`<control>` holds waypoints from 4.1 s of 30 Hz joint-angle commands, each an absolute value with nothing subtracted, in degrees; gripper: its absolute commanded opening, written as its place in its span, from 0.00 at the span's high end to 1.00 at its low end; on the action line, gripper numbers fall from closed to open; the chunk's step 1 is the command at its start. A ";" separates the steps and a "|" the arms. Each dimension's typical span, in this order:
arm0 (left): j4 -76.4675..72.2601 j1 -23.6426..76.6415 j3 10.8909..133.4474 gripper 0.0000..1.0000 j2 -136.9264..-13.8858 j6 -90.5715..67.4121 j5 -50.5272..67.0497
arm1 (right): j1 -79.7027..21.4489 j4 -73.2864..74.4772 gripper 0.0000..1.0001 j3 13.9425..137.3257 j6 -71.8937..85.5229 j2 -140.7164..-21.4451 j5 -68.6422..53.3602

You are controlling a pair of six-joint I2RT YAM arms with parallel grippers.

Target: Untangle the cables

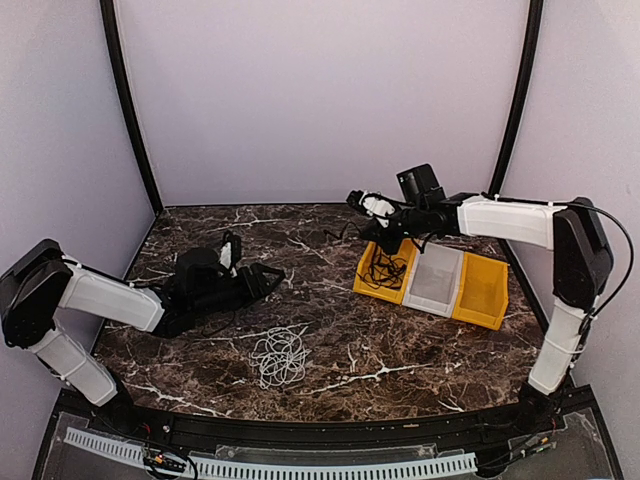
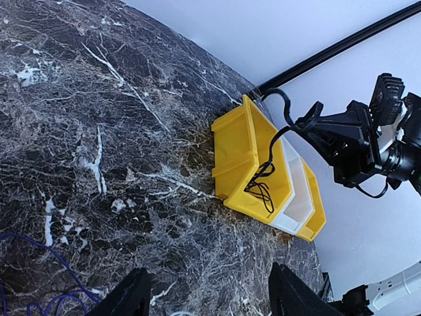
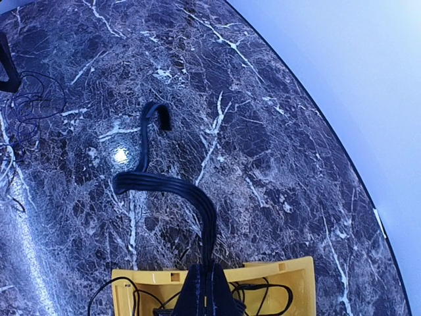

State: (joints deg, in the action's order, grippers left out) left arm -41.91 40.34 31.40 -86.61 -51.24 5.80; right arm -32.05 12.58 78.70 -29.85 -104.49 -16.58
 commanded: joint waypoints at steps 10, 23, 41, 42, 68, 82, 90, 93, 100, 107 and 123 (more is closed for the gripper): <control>-42.78 40.07 31.26 0.36 -87.62 -50.39 6.53 | -27.41 15.26 1.00 68.12 -41.60 -93.28 -10.18; -42.30 40.08 29.20 0.36 -85.80 -50.81 5.80 | -26.59 16.36 1.00 67.64 -48.59 -101.87 -1.81; -43.56 40.07 29.96 0.35 -88.19 -52.00 8.38 | -28.21 23.14 0.93 80.62 -46.78 -112.78 1.55; -43.26 40.07 30.01 0.36 -88.05 -51.74 8.40 | -28.21 23.96 0.90 80.63 -46.66 -112.25 1.42; -12.67 39.87 33.57 0.29 -72.88 -32.25 -11.75 | -43.28 30.52 0.58 73.49 -42.94 -94.30 -9.63; -10.26 35.84 28.25 0.29 -66.43 -39.37 -11.75 | -52.51 27.06 0.57 96.43 -27.54 -120.53 -21.35; -13.30 35.44 24.58 0.30 -64.87 -40.84 -11.44 | -53.17 28.33 0.56 106.97 -25.18 -130.31 -25.33; -14.26 35.41 23.33 0.30 -63.77 -40.81 -12.27 | -53.17 27.84 0.57 108.23 -24.92 -132.22 -25.73; -15.08 35.42 20.77 0.30 -61.53 -41.48 -12.67 | -53.32 28.73 0.63 111.43 -24.05 -136.19 -26.37; -15.23 35.42 20.73 0.30 -61.34 -40.73 -12.41 | -53.35 29.93 0.68 113.91 -23.67 -137.65 -27.05; -19.73 35.42 21.08 0.30 -61.57 -34.66 -8.68 | -53.44 35.04 1.00 112.55 -25.99 -127.48 -23.98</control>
